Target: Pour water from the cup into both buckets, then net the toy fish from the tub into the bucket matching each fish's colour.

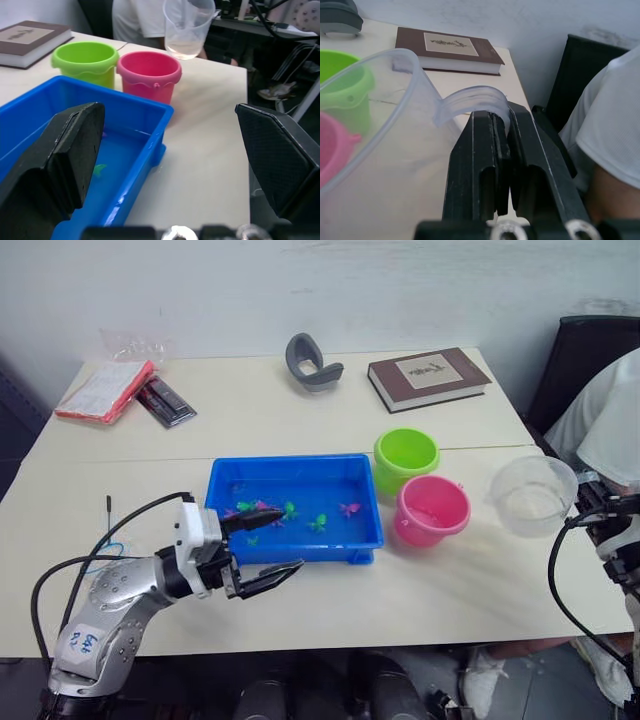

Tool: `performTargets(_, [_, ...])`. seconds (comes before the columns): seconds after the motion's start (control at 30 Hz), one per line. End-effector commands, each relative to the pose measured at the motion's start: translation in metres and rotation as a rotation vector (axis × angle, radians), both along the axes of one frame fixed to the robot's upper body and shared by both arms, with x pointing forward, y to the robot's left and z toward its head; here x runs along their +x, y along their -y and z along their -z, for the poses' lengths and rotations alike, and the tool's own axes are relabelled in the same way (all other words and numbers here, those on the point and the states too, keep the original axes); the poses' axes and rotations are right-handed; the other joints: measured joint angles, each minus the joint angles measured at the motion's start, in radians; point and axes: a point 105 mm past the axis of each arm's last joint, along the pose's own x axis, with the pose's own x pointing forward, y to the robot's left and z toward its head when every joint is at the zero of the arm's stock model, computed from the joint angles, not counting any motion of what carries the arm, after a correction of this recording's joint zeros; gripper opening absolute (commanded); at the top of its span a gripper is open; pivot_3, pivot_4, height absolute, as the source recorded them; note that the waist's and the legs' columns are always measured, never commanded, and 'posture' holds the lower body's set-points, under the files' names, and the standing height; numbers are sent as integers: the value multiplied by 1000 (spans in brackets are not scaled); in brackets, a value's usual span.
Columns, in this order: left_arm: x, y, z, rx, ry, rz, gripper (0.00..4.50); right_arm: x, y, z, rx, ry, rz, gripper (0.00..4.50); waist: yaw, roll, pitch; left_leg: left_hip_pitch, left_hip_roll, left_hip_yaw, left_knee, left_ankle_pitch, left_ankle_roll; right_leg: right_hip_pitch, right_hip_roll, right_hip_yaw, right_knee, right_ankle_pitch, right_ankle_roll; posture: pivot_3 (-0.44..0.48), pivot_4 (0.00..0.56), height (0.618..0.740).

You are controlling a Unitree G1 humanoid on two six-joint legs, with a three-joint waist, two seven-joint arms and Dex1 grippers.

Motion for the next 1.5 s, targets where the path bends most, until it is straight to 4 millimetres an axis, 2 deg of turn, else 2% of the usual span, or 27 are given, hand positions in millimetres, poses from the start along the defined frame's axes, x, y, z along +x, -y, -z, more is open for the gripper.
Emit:
performTargets(0.03, [2,3,-2,-4,17,18,4500,1,-17,-27,-113,68,-27,14,0,0,0,0,0,0,0,0,0,0,0,0,0,0,0,0,150,740])
performTargets(0.27, [5,3,0,5,19,23,4500,8,-26,-38,-290,78,29,14,1,0,0,0,0,0,0,0,0,0,0,0,0,0,0,0,150,740])
performTargets(0.4, [4,4,1,21,26,31,4500,13,-35,-37,-323,83,19,14,1,-1,0,-1,0,0,0,0,0,0,0,0,-1,0,0,0,150,740])
performTargets(0.5, [6,4,-6,-2,39,10,4500,15,-45,-39,-436,84,-25,14,0,-1,0,-1,0,-1,-1,0,0,0,0,0,-1,0,0,0,150,740])
performTargets(0.6, [4,4,0,83,71,28,4500,17,-48,-38,-471,87,-35,14,0,-1,0,-1,0,-1,-1,0,0,0,0,0,-1,0,0,0,150,740])
performTargets(0.73, [4,5,0,74,72,23,4500,21,-51,-37,-528,97,-52,14,0,-1,1,-1,0,-1,-1,0,0,-1,1,-1,-2,0,0,0,150,740])
performTargets(1.5, [-1,5,3,61,72,-13,4500,32,-59,-32,-639,169,-60,14,0,-1,1,-1,0,-1,-1,1,0,-1,0,-1,-2,0,1,0,150,740])
